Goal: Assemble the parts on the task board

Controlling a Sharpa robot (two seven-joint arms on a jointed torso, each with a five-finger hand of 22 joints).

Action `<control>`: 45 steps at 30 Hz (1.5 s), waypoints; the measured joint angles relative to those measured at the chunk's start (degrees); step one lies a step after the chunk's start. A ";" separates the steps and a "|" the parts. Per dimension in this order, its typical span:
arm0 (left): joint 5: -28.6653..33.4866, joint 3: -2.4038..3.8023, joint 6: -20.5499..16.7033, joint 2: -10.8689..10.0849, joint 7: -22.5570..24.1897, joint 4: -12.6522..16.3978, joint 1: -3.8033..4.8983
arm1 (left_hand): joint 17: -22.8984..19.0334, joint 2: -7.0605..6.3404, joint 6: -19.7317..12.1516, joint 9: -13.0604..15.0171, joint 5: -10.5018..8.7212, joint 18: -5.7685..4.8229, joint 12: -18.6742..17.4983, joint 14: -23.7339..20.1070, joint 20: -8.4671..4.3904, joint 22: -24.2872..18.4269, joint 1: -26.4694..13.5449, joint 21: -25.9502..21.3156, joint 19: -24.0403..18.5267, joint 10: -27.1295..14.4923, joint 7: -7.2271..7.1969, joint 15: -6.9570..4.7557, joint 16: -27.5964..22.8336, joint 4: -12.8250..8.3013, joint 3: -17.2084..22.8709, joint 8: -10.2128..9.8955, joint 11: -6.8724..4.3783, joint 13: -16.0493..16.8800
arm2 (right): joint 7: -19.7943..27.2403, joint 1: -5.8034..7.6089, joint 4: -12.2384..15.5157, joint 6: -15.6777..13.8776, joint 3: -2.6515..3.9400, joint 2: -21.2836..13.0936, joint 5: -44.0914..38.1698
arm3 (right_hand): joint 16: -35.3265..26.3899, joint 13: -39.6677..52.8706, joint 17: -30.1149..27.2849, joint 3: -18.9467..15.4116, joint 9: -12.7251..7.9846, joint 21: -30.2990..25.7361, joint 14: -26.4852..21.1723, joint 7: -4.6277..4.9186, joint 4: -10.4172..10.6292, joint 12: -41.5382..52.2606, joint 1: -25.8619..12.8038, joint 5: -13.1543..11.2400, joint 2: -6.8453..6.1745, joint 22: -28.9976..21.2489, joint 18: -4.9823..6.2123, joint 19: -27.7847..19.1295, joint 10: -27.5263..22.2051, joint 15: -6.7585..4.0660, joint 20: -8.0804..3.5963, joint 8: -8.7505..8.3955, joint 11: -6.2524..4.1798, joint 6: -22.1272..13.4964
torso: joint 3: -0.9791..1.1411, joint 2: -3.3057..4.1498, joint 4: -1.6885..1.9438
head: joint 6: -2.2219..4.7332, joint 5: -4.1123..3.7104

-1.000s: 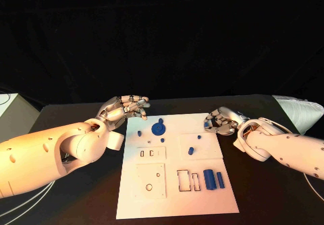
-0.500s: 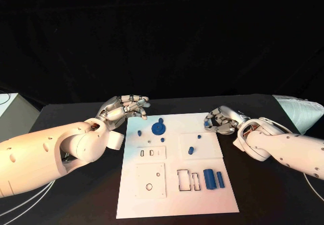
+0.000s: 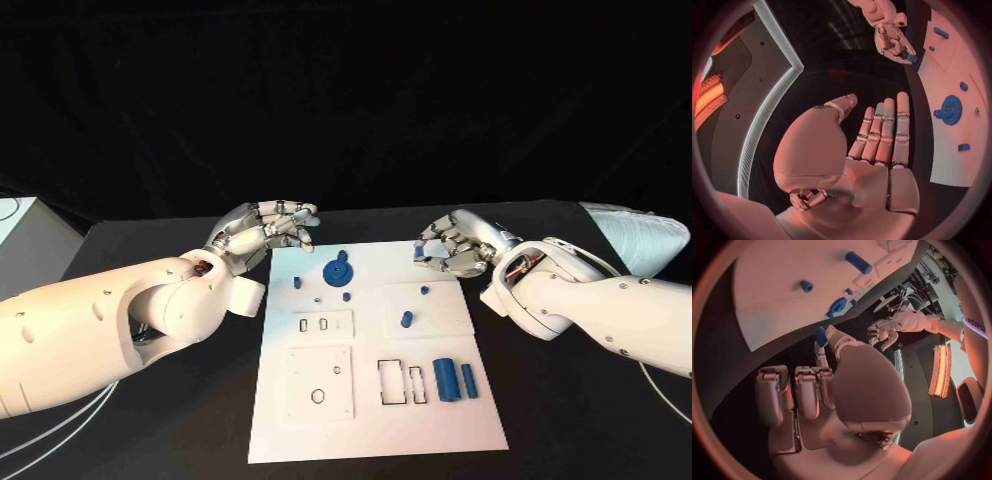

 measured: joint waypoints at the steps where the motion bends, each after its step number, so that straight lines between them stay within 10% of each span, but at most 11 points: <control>1: 0.00 0.00 -0.01 0.11 -0.02 -0.19 0.00 | 0.00 0.00 0.00 0.00 0.00 0.00 0.00 0.00 -0.11 0.00 0.00 0.00 -0.11 0.00 0.00 0.00 0.08 0.00 0.00 0.00 0.00 0.00 | -0.86 0.10 1.17 -0.20 0.00 0.38 -0.02 | 0.00 0.00 0.00 0.00 0.00 0.00 0.00 0.00 0.00 0.00 0.00 0.00 0.00 0.00 0.00 0.00 0.00 0.00 0.00 0.00 0.00 0.00 | -0.04 -0.04 -0.02 | -0.07 0.07; 10: -0.05 -0.02 -0.14 0.88 -0.38 -1.43 -0.02 | 0.53 0.23 0.00 0.09 0.00 0.00 2.73 1.90 -0.56 1.30 -0.23 2.90 0.37 1.33 0.00 -1.02 3.58 0.00 0.00 0.24 -0.54 0.97 | -6.04 -1.52 6.73 -1.16 -0.09 5.99 -4.08 | 0.00 0.00 0.00 0.18 0.00 -0.37 0.00 -0.09 -0.17 0.00 -0.21 -0.01 0.08 -0.01 0.01 0.00 0.00 0.00 0.00 0.00 0.00 -0.09 | -0.54 -0.59 -0.28 | -0.96 1.01; 20: -0.10 -0.02 -0.42 1.08 -0.78 -2.30 -0.01 | 0.70 0.23 0.00 0.16 0.00 0.00 3.08 1.97 -0.56 1.60 -0.23 3.40 0.36 1.33 0.00 -0.95 4.21 0.00 0.00 0.24 -0.54 1.09 | -10.50 -5.72 6.40 -2.70 -0.21 11.89 -11.18 | 0.00 0.00 0.00 0.23 0.00 -0.37 0.00 -0.11 -0.23 0.00 -0.21 -0.19 0.08 -0.02 0.00 0.00 0.21 0.00 0.01 -0.03 -0.21 -0.10 | -0.94 -1.20 -0.32 | -1.93 2.00; 45: -0.14 -0.03 -0.87 1.45 -1.30 -2.75 -0.01 | 0.74 0.23 0.00 0.14 0.00 0.00 3.07 1.96 -0.55 1.81 -0.23 3.61 0.36 1.32 0.00 -0.95 4.44 0.16 0.17 0.24 -0.53 1.14 | -17.39 -10.40 1.61 -3.85 -0.53 18.20 -21.33 | 0.00 0.00 0.00 0.38 0.02 -0.37 0.00 -0.27 -0.06 0.00 -1.18 0.02 -0.31 0.01 0.01 0.00 0.22 0.00 0.01 0.22 -0.20 -0.13 | -0.97 -1.19 -0.36 | -3.04 2.86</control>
